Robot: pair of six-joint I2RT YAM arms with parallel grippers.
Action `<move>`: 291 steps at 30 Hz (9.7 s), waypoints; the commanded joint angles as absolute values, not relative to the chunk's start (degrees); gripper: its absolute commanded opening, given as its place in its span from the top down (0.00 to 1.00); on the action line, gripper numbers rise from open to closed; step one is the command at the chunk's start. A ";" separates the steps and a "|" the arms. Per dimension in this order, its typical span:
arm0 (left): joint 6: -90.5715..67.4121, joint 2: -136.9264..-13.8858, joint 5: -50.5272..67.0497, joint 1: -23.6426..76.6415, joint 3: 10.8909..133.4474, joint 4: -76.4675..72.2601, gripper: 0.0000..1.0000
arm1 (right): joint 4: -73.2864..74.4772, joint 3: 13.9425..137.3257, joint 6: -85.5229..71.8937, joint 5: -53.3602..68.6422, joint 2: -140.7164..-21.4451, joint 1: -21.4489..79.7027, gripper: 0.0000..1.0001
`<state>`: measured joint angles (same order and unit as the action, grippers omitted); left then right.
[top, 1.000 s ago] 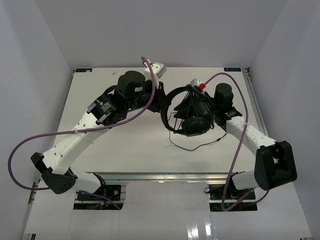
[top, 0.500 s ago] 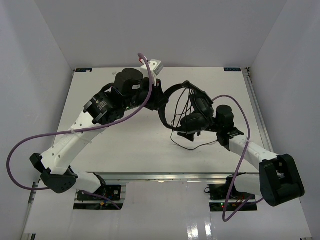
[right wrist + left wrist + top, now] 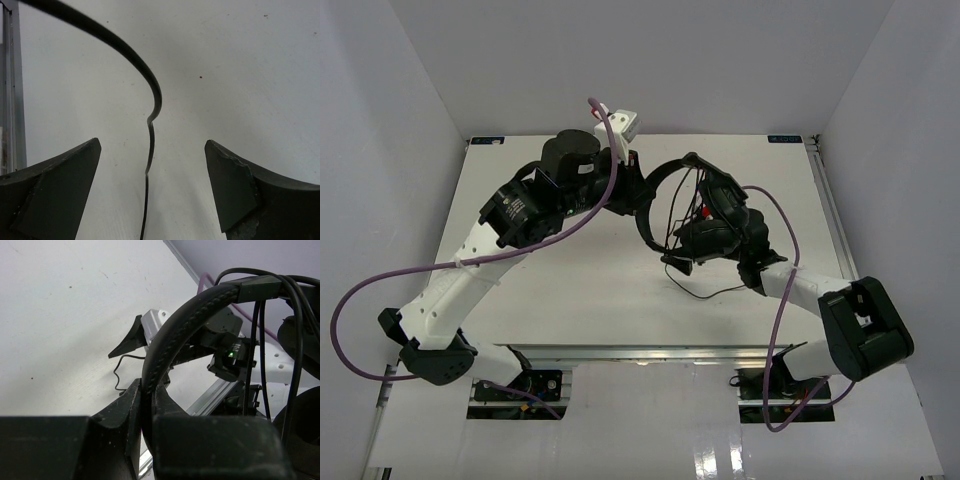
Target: Wrap the headphones
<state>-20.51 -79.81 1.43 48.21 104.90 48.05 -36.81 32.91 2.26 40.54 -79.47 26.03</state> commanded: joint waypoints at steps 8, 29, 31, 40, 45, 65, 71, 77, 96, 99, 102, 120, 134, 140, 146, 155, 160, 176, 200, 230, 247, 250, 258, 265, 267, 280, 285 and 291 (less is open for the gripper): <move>-24.89 -79.29 2.30 48.52 109.53 45.75 1.00 | -48.46 36.15 7.23 47.85 -89.59 28.20 0.02; -28.39 -69.68 -20.82 48.43 96.46 25.42 1.00 | -19.71 35.53 21.21 58.99 -77.97 29.81 0.92; -28.77 -68.78 -23.92 48.42 94.39 22.94 1.00 | -13.89 35.69 23.45 57.12 -74.58 29.89 0.92; -26.88 -66.48 -35.59 48.14 86.37 14.25 1.00 | 13.24 42.51 38.77 44.77 -64.51 30.17 0.92; -27.94 -67.80 -38.54 46.64 82.12 12.85 1.00 | 27.46 47.17 48.59 36.63 -64.55 30.32 0.92; -35.37 -91.39 -31.74 36.21 85.98 11.24 1.00 | 44.50 57.14 66.51 8.47 -65.79 34.91 0.92; -30.22 -96.57 -25.45 36.21 85.63 12.50 1.00 | 41.83 62.54 70.09 -4.19 -62.52 38.70 0.92; -21.95 -98.00 -15.43 37.81 80.27 11.80 1.00 | 35.03 66.77 72.07 -12.41 -62.03 41.29 0.92; -9.24 -88.99 3.93 48.54 62.95 4.09 1.00 | 26.51 62.58 67.49 -11.21 -58.57 40.64 0.92; -9.20 -87.56 4.74 49.41 61.43 4.04 1.00 | 26.23 62.58 66.19 -9.90 -58.71 39.58 0.92; -9.59 -85.31 6.07 49.94 59.45 3.75 1.00 | 26.19 62.95 64.12 -7.85 -58.53 38.29 0.91; -9.37 -81.44 9.32 53.02 57.53 5.62 1.00 | 26.14 68.52 56.33 2.41 -62.12 35.24 0.90; -10.49 -74.01 8.37 53.35 55.39 5.69 1.00 | 23.94 63.48 55.02 7.08 -60.82 30.45 0.89; -11.07 -69.75 6.51 53.35 53.61 6.68 1.00 | 24.30 63.55 51.38 14.05 -60.95 26.02 0.89; -11.80 -67.10 2.26 53.35 54.36 8.99 1.00 | 26.28 63.63 44.92 25.04 -60.02 23.29 0.88; -15.77 -67.44 3.46 53.38 61.72 10.35 1.00 | 22.54 56.42 35.47 41.43 -59.62 19.54 0.87; -18.45 -68.82 4.48 53.35 66.70 12.21 1.00 | 14.53 51.08 27.92 47.85 -60.64 19.25 0.87; -25.01 -66.71 1.92 53.35 73.70 15.42 1.00 | -17.29 42.06 2.36 63.57 -69.42 19.25 0.76; -28.04 -66.89 -13.19 53.35 87.01 17.84 1.00 | -17.59 38.06 11.86 74.88 -72.43 19.52 0.61; -28.74 -68.61 -20.58 53.35 88.00 10.07 1.00 | -20.58 34.90 10.65 72.02 -73.07 20.83 0.68; -26.58 -67.02 -34.78 53.08 82.91 3.85 1.00 | -19.95 33.71 9.94 68.20 -69.82 21.14 0.89; -25.09 -67.31 -37.94 51.86 81.15 0.64 1.00 | -14.02 35.64 13.85 66.30 -67.63 21.84 0.92; -27.74 -69.69 -36.85 47.96 80.33 -0.92 1.00 | 6.42 42.86 26.10 60.37 -65.32 24.09 0.92; -32.76 -72.14 -31.94 38.81 78.25 3.77 1.00 | 27.63 51.04 43.97 45.67 -63.99 31.51 0.92; -33.45 -72.94 -30.74 36.22 77.87 4.77 1.00 | 31.33 52.26 46.37 42.52 -64.07 32.34 0.92; -28.36 -85.72 -27.07 33.49 78.45 9.00 1.00 | 40.12 64.58 54.31 19.18 -65.74 35.20 0.92; -28.04 -88.66 -25.27 33.49 74.41 9.22 1.00 | 37.87 67.77 54.93 12.83 -65.92 35.14 0.92; -26.50 -91.54 -18.41 34.10 70.41 9.09 1.00 | 33.26 71.27 54.41 5.76 -67.18 34.86 0.92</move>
